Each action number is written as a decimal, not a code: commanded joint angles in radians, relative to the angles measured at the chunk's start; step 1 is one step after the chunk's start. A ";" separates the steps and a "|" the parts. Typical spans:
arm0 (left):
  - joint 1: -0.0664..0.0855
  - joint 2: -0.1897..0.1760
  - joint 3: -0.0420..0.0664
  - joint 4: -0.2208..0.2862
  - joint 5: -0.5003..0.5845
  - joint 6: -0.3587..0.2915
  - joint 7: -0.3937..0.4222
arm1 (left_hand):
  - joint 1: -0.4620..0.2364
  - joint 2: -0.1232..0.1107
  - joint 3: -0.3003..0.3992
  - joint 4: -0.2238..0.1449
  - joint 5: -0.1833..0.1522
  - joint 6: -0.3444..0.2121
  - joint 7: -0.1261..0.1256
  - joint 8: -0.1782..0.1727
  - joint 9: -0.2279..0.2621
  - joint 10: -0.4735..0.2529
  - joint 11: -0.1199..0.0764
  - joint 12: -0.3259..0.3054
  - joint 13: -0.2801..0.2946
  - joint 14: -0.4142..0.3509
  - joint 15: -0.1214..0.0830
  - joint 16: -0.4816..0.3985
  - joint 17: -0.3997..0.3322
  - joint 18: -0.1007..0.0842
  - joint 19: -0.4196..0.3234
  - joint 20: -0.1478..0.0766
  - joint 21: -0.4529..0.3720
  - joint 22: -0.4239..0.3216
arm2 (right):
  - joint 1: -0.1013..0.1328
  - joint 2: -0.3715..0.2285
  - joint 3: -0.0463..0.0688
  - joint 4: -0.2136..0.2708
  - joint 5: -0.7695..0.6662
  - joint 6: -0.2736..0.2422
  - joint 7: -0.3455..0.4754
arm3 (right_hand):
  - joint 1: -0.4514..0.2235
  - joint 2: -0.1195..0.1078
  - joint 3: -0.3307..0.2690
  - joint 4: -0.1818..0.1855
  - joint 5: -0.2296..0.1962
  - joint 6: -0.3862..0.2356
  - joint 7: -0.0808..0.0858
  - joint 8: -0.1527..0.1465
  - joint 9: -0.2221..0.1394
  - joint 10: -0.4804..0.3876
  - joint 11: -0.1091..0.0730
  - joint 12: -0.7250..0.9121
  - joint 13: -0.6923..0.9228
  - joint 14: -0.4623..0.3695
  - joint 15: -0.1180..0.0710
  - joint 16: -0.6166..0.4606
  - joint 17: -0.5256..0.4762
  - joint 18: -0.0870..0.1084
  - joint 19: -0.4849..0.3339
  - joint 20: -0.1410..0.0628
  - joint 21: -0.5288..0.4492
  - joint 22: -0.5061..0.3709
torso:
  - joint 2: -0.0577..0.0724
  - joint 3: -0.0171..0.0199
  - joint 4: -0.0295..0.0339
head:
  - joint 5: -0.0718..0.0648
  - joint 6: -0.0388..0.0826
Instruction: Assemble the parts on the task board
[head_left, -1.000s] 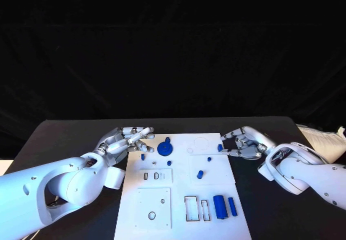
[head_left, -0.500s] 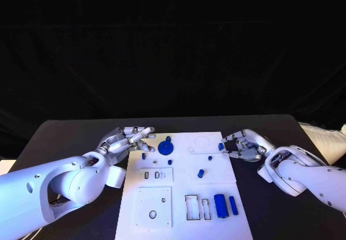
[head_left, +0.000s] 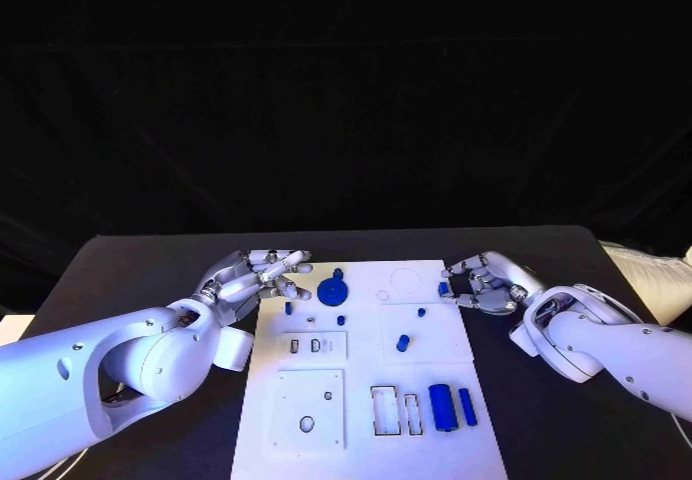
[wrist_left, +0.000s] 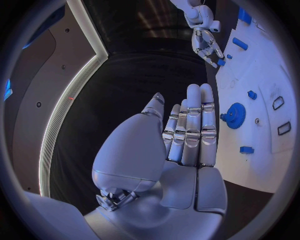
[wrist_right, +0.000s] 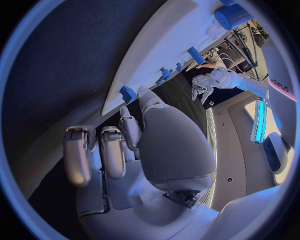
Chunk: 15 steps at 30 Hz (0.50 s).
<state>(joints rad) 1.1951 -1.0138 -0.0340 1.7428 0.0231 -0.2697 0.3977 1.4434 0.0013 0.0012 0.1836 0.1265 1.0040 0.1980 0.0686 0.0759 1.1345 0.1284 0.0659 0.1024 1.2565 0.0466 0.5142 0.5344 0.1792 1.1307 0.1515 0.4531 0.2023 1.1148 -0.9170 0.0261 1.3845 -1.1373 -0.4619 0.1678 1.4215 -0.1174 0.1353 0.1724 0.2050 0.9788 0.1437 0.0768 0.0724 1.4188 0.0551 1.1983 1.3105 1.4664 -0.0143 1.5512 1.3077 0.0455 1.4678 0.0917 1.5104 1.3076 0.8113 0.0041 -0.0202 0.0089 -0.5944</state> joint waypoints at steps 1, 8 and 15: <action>0.000 0.003 0.000 0.000 0.002 0.023 0.002 | 0.004 0.003 -0.001 -0.007 -0.002 -0.009 0.000 -0.003 -0.001 -0.008 0.000 -0.001 0.000 -0.008 0.002 0.004 0.002 0.001 -0.008 0.001 0.006 0.001 | 0.000 0.007 0.000 -0.007 -0.002 0.020 -0.002 | 0.003 0.021 0.007 -0.009 -0.010 0.016 0.000 0.003 0.002 0.006 -0.002 0.003 0.019 0.100 -0.005 0.007 0.245 -0.017 0.038 -0.004 0.004 0.137 | 0.000 0.0008 -0.0010 | 0.002 -0.002; 0.000 0.003 0.000 0.000 0.002 0.023 0.002 | 0.004 0.004 0.000 -0.008 -0.002 -0.009 0.000 -0.003 -0.001 -0.008 0.000 -0.001 0.000 -0.009 0.002 0.005 0.003 0.001 -0.009 0.001 0.007 0.002 | 0.000 0.016 0.001 -0.016 -0.002 0.028 -0.001 | 0.008 0.041 0.020 -0.018 -0.017 0.044 -0.005 0.011 0.004 0.008 -0.006 0.007 0.023 0.101 -0.007 0.010 0.249 -0.017 0.037 -0.006 0.004 0.137 | -0.001 -0.0003 -0.0013 | 0.005 -0.002; 0.000 0.004 0.000 -0.001 0.002 0.023 0.002 | 0.004 0.004 0.000 -0.008 -0.002 -0.009 0.000 -0.003 -0.001 -0.008 0.000 -0.001 0.000 -0.009 0.002 0.005 0.003 0.001 -0.009 0.001 0.007 0.002 | 0.000 0.021 0.001 -0.024 -0.007 0.034 -0.003 | 0.012 0.050 0.030 -0.027 -0.018 0.060 -0.009 0.013 0.004 0.009 -0.010 0.009 0.024 0.101 -0.011 0.012 0.251 -0.017 0.038 -0.009 0.004 0.138 | -0.001 0.0000 -0.0011 | 0.005 -0.006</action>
<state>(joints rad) 1.1947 -1.0123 -0.0341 1.7411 0.0231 -0.2670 0.3963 1.4434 0.0014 0.0012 0.1836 0.1265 1.0040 0.1980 0.0686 0.0759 1.1345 0.1284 0.0659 0.1024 1.2531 0.0501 0.5142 0.5363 0.1793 1.1307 0.1515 0.4531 0.2022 1.1148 -0.8970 0.0263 1.3616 -1.1369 -0.4480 0.1666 1.4306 -0.0773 0.1618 0.1459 0.1934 1.0316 0.1333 0.0847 0.0753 1.4224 0.0516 1.2075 1.3153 1.4631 -0.0183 1.5589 1.3076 0.0455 1.4641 0.0879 1.5103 1.3075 0.8100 0.0041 -0.0211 0.0143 -0.5992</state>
